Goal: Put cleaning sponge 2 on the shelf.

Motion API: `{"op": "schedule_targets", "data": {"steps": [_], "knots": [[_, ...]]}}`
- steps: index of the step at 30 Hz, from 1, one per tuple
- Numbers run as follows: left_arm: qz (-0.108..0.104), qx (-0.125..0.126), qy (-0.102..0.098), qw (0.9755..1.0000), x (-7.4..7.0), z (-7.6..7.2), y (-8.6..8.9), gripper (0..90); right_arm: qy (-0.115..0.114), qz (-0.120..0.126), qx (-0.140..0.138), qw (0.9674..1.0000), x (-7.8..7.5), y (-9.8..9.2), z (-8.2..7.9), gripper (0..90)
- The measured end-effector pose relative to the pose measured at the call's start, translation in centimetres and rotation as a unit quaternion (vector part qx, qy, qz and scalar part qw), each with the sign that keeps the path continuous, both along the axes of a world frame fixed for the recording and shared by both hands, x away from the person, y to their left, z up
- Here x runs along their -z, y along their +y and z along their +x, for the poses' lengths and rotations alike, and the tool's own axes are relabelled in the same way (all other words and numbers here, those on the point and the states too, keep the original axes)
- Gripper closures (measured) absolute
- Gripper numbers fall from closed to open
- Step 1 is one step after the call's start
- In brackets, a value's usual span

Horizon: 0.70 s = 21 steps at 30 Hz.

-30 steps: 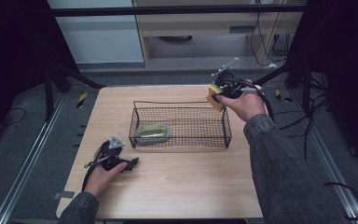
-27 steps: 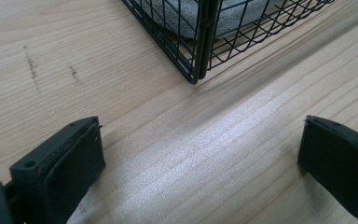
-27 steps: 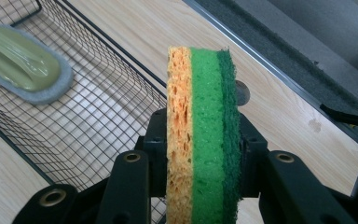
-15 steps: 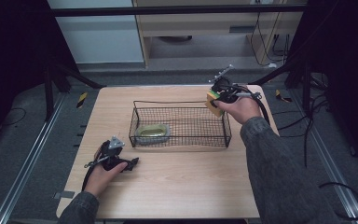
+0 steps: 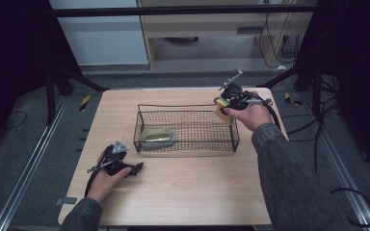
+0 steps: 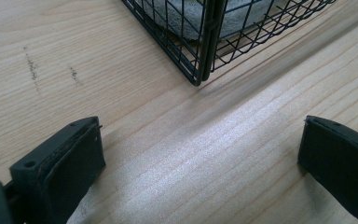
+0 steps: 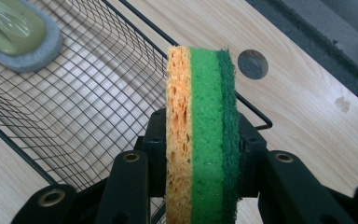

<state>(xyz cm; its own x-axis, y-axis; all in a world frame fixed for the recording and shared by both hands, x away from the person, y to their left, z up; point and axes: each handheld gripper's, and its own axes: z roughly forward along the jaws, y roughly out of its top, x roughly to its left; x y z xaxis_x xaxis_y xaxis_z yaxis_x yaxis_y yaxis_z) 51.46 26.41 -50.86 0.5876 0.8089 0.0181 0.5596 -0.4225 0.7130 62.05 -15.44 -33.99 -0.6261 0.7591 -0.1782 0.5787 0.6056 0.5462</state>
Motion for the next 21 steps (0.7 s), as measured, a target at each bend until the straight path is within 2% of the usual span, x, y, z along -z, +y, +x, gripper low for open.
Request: {"op": "schedule_targets", "data": {"steps": [13, 21], "knots": [[0.000, 0.000, 0.000, 1.0000, 0.0, 0.0, 0.0, 0.0, 0.012, -0.002, 0.011, 0.9999, 2.2, -0.7, 0.3, 64.9], [0.000, 0.001, 0.000, 1.0000, 0.0, 0.0, 0.0, 0.0, 0.021, -0.012, 0.013, 0.9996, 3.5, -0.4, 0.6, 64.8]]}}
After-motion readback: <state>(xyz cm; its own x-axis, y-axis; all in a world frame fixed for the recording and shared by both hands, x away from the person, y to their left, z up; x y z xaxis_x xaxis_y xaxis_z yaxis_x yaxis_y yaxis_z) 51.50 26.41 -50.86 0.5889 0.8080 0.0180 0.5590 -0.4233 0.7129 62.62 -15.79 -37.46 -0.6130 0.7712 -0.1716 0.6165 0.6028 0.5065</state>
